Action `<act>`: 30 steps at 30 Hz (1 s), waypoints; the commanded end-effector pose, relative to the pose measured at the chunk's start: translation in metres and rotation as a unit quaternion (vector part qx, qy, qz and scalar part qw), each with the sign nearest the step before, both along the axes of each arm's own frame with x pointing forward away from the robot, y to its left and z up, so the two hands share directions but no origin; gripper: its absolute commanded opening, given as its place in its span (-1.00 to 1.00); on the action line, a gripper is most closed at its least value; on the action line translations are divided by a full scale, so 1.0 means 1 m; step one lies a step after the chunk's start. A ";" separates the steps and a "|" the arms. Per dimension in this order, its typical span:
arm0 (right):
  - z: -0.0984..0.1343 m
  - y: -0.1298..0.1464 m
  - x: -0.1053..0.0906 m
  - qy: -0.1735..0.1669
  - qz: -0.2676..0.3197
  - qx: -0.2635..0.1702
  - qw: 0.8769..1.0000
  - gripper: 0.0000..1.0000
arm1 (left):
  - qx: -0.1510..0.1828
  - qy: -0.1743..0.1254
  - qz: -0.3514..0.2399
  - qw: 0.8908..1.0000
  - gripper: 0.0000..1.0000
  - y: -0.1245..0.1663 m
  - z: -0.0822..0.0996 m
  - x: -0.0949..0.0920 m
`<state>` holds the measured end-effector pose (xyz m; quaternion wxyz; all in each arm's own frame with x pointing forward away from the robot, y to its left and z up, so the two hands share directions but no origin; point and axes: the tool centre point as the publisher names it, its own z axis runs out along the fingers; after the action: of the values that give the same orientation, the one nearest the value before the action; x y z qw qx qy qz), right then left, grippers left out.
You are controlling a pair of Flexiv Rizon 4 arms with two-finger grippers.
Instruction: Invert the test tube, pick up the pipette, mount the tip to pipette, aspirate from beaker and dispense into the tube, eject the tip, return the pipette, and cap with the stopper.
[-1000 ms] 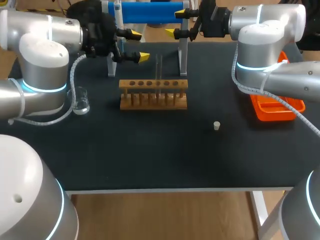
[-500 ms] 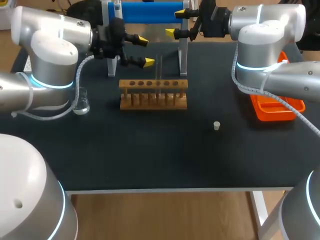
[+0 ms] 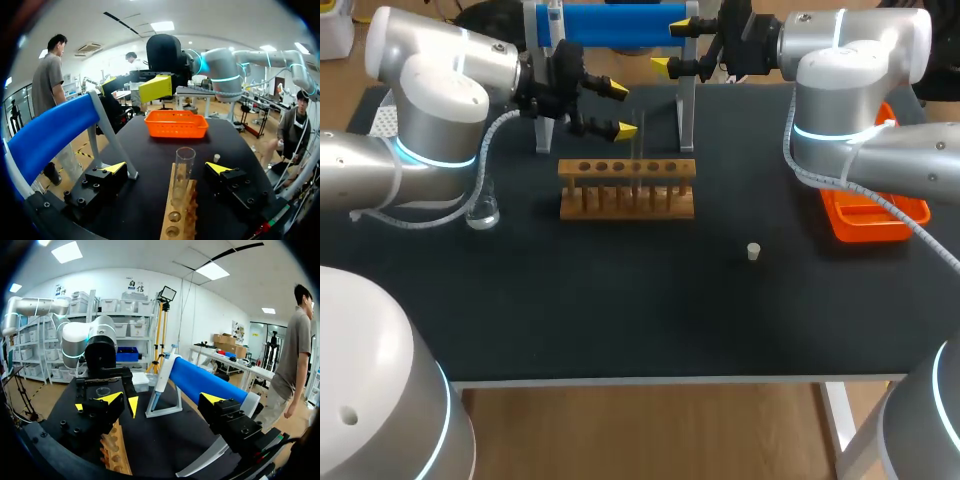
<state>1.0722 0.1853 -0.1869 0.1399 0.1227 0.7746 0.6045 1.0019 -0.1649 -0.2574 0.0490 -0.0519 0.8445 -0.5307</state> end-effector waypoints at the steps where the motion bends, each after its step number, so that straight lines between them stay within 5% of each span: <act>1: -0.001 0.000 0.001 0.000 0.000 0.001 1.000 1.00 | 0.004 0.001 -0.005 1.000 1.00 -0.007 -0.006 0.004; 30: -0.001 0.000 0.001 0.000 0.000 0.001 1.000 1.00 | 0.067 0.008 0.023 0.997 1.00 -0.025 -0.034 -0.007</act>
<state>1.0722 0.1853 -0.1869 0.1399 0.1226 0.7746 0.6045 0.9937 -0.1866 -0.2898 0.0590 -0.0711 0.8732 -0.4785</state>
